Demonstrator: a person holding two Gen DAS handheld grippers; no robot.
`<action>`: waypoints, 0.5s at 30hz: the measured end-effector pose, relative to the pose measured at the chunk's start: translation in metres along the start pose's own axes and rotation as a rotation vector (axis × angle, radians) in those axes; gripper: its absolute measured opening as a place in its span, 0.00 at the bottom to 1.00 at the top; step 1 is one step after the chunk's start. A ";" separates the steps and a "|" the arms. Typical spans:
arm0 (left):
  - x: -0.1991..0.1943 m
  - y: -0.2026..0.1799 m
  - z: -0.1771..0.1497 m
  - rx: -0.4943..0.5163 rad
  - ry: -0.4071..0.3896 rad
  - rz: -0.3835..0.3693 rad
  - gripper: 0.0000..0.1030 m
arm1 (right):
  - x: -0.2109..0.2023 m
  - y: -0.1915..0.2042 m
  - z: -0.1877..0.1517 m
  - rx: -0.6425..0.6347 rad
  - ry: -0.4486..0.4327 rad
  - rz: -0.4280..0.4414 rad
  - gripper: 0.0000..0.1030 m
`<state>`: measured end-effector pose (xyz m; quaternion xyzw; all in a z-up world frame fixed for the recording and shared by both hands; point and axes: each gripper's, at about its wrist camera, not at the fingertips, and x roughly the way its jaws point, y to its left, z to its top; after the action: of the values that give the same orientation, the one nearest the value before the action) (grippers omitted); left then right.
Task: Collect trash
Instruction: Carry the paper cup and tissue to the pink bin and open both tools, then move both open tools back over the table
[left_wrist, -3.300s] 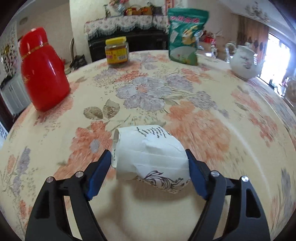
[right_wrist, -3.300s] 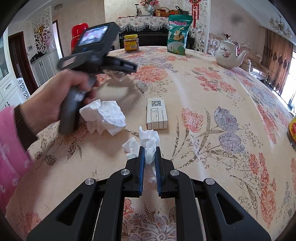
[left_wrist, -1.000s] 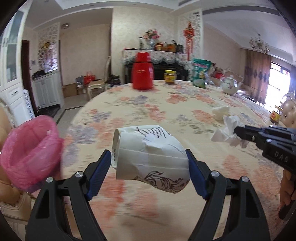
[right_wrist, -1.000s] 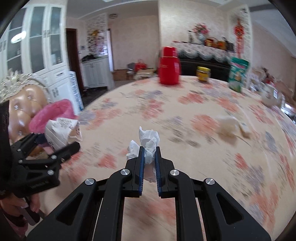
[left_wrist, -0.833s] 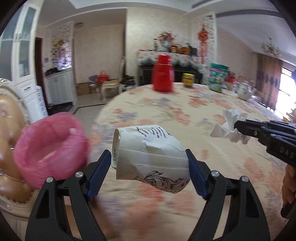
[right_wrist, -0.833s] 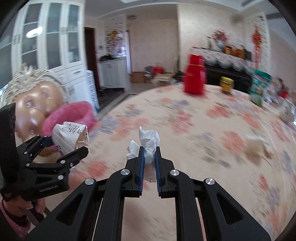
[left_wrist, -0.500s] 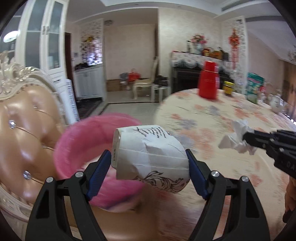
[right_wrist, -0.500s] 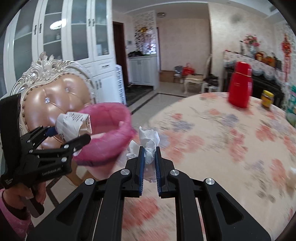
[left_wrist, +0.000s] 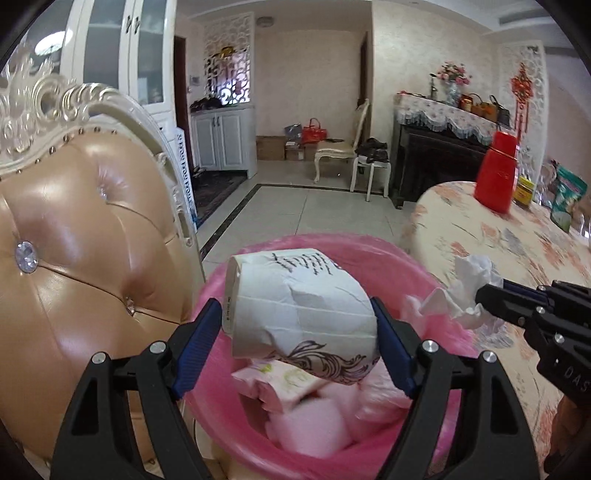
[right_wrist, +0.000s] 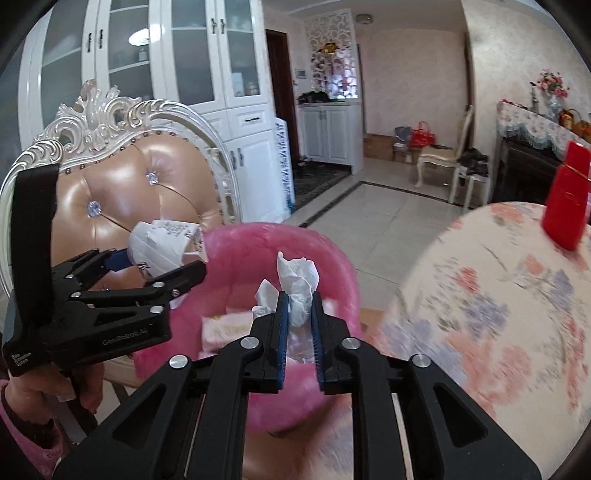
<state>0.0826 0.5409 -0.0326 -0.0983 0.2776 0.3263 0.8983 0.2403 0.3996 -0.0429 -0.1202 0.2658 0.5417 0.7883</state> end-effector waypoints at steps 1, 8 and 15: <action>0.002 0.003 0.001 -0.002 -0.001 0.006 0.76 | 0.005 0.002 0.002 -0.005 0.005 0.011 0.26; -0.010 0.017 0.000 -0.035 -0.019 0.043 0.82 | -0.004 -0.009 -0.011 0.018 -0.010 0.046 0.70; -0.061 -0.006 -0.024 -0.057 -0.083 0.052 0.95 | -0.085 -0.046 -0.049 0.059 -0.060 -0.029 0.70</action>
<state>0.0375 0.4954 -0.0186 -0.1028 0.2332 0.3610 0.8971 0.2457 0.2915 -0.0414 -0.0846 0.2563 0.5255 0.8069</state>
